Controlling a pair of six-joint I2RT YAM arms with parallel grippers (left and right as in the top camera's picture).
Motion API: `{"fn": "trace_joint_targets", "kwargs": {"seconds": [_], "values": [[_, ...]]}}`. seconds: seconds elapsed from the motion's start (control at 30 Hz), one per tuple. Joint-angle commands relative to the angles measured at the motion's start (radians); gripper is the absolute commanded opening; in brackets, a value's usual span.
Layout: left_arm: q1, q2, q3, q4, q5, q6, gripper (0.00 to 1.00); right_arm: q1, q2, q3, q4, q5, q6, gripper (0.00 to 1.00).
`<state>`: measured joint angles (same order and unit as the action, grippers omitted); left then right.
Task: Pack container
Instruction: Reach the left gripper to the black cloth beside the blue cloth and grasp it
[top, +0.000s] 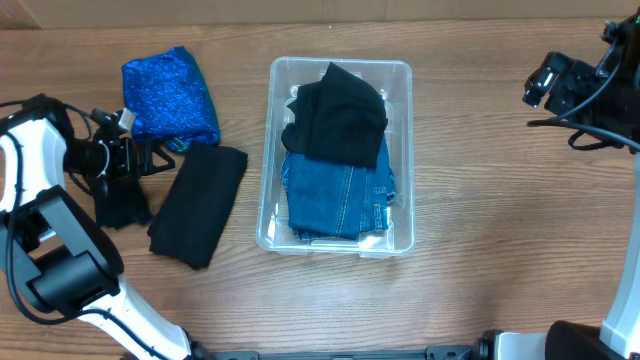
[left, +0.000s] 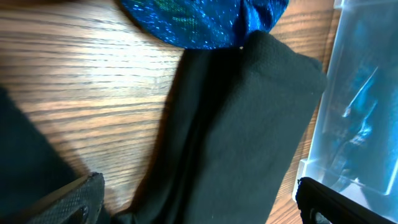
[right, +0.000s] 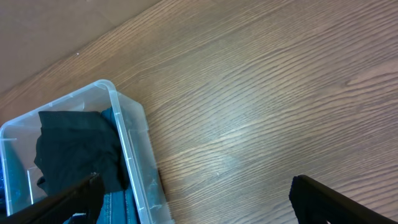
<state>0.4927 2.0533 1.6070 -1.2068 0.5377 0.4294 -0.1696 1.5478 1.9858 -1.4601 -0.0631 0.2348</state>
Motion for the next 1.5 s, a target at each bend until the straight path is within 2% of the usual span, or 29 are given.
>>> {"fn": "trace_joint_targets", "kwargs": {"seconds": [0.0, 0.37, 0.5, 0.73, 0.83, 0.9, 0.93, 1.1, 1.23, 1.37, 1.47], "values": [[-0.037, 0.069, 0.025, 0.012, -0.040, 0.057, 1.00, -0.001, 0.003, -0.003, -0.002, 0.011, -0.003, 1.00], [-0.084, 0.225, 0.024, 0.036, -0.016, 0.097, 1.00, -0.001, 0.003, -0.003, -0.001, 0.011, -0.003, 1.00], [-0.110, 0.257, 0.024, 0.007, 0.011, 0.119, 0.93, -0.001, 0.003, -0.003, -0.001, 0.011, -0.003, 1.00], [-0.182, 0.288, -0.005, -0.033, -0.064, 0.119, 0.81, -0.001, 0.003, -0.003, -0.001, 0.011, -0.003, 1.00], [-0.205, 0.288, -0.013, -0.063, -0.082, 0.113, 0.73, -0.001, 0.003, -0.003, -0.001, 0.011, -0.003, 1.00], [-0.213, 0.288, -0.014, -0.091, -0.081, 0.114, 0.64, -0.001, 0.003, -0.003, -0.001, 0.011, -0.003, 1.00], [-0.214, 0.288, -0.014, -0.099, -0.080, 0.113, 0.55, -0.001, 0.003, -0.003, -0.001, 0.011, -0.003, 1.00], [-0.214, 0.288, -0.014, -0.109, -0.071, 0.113, 0.26, -0.001, 0.003, -0.003, 0.000, 0.011, -0.003, 1.00], [-0.214, 0.288, -0.013, -0.103, -0.032, 0.113, 0.18, -0.001, 0.003, -0.003, -0.001, 0.011, -0.003, 1.00], [-0.214, 0.286, 0.018, -0.113, -0.010, 0.086, 0.04, -0.001, 0.003, -0.003, -0.001, 0.011, -0.003, 1.00], [-0.214, 0.270, 0.056, -0.137, -0.009, 0.073, 0.04, -0.001, 0.003, -0.003, -0.001, 0.011, -0.003, 1.00]]}}
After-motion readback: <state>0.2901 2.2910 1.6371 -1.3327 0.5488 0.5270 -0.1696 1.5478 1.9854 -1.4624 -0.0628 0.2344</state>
